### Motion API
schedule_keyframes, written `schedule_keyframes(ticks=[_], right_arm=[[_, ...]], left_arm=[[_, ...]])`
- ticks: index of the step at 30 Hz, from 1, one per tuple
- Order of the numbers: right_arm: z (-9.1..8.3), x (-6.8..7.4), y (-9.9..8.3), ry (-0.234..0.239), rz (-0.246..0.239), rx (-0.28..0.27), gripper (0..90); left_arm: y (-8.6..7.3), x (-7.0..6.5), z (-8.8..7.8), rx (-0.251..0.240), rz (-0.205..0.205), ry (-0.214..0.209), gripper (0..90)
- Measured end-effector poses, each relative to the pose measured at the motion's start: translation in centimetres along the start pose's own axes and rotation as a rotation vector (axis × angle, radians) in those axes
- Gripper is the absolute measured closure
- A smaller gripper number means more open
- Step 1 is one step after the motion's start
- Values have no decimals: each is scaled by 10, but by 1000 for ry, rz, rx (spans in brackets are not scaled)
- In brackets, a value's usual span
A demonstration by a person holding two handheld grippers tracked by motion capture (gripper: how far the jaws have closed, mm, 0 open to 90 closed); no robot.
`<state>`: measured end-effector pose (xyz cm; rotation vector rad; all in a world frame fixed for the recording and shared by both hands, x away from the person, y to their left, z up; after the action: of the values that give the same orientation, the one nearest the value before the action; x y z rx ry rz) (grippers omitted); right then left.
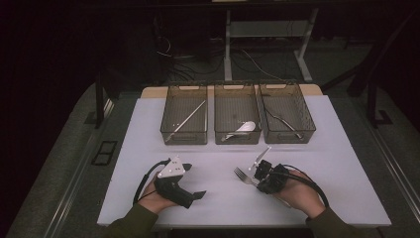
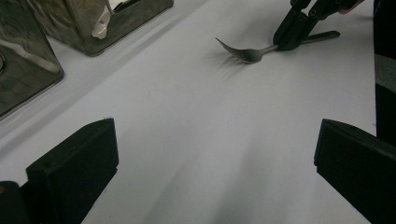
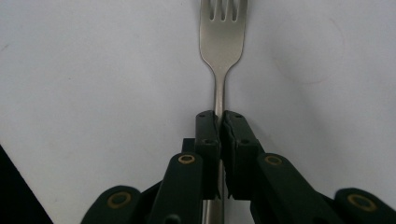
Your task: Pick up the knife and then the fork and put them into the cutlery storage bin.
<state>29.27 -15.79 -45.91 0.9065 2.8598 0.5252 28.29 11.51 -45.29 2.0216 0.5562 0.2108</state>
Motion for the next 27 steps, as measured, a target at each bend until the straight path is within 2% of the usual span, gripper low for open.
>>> schedule_keyframes(ticks=[4, 5, 8, 12, 27], right_arm=[[-1, -4, -3, 20, 9, -38, 849], [-2, -5, -3, 20, -1, -55, 849], [-7, -9, -4, 32, 11, -105, 849], [-13, -16, -7, 56, 55, -174, 849], [-53, -52, -22, 27, 180, -421, 849]], left_arm=[[0, 0, 0, 0, -1, -5, 0], [0, 0, 0, 1, 2, -6, 0], [0, 0, 0, 1, 5, -8, 0], [0, 0, -1, -4, 5, -13, 0], [-1, -2, 1, -6, 23, -20, 0]])
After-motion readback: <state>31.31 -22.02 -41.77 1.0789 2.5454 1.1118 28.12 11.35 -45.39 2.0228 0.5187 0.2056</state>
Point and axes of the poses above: each handheld gripper's, and its own axes: z roughly forward along the jaws, y roughly out of its top, x roughly to its left, the point moved 4 cm from there along z, roughly forward along the jaws, and after that the axes turned 4 degrees about -x, right-handed, at the moved point
